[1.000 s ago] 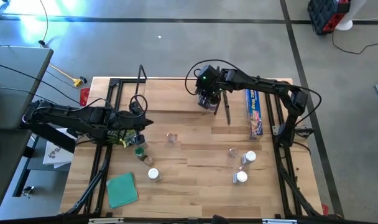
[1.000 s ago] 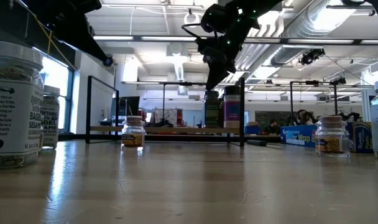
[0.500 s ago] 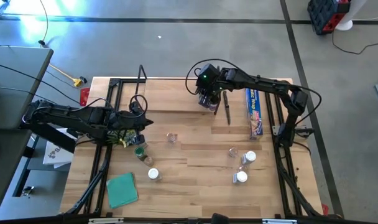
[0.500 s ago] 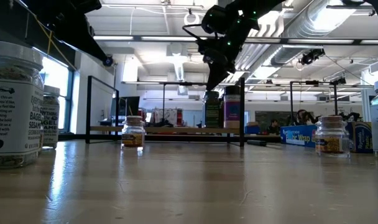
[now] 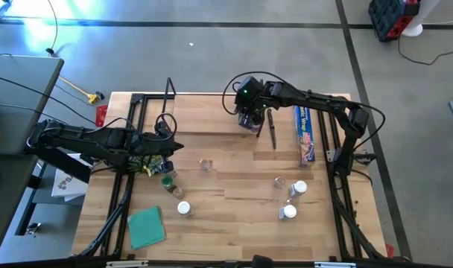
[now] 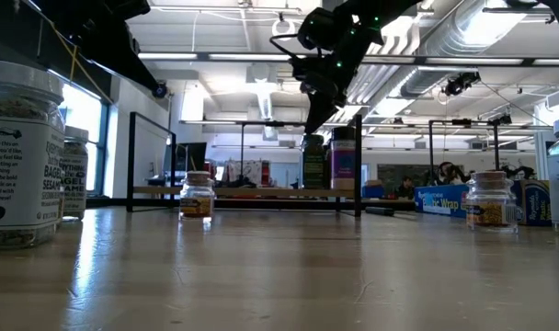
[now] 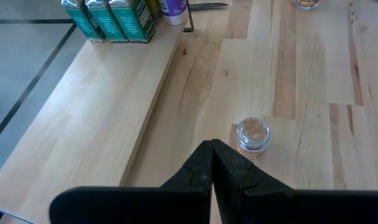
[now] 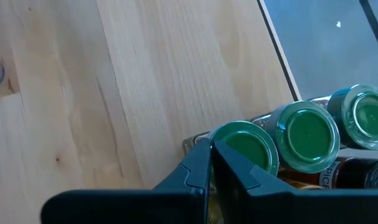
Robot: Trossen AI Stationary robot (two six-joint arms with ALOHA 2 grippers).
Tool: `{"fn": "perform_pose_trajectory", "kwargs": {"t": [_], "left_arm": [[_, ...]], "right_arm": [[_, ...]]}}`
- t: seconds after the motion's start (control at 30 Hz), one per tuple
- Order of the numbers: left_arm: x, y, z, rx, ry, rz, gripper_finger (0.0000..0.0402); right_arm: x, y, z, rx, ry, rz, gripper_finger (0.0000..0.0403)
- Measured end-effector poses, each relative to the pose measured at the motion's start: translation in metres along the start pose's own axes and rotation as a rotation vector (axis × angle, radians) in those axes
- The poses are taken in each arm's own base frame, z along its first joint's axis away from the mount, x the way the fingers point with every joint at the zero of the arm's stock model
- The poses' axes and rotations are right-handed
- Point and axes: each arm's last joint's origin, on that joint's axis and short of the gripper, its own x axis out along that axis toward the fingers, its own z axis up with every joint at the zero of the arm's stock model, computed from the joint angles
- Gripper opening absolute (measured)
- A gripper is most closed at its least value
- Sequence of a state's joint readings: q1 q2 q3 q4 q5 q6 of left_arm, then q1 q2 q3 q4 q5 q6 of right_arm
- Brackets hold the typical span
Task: Shelf spices
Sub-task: Put the green seasoning bottle on the shelf aligned with the other green seasoning bottles
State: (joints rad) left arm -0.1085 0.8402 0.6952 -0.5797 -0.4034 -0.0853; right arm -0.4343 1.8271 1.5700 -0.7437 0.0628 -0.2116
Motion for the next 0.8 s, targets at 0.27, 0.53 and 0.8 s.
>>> {"fn": "perform_pose_trajectory", "kwargs": {"t": [0.27, 0.53, 0.8], "left_arm": [[0.0000, 0.0000, 0.0000, 0.000, 0.000, 0.000, 0.0000], [0.0000, 0.0000, 0.0000, -0.001, 0.000, 0.000, 0.0000], [0.0000, 0.0000, 0.0000, -0.001, 0.000, 0.000, 0.0000]], "right_arm": [[0.0000, -0.0010, -0.0002, -0.026, 0.008, -0.039, 0.0013], [0.0001, -0.0013, 0.0004, -0.025, 0.002, -0.043, 0.0013], [0.0000, -0.0004, 0.0006, -0.027, 0.001, -0.041, 0.0013]]}}
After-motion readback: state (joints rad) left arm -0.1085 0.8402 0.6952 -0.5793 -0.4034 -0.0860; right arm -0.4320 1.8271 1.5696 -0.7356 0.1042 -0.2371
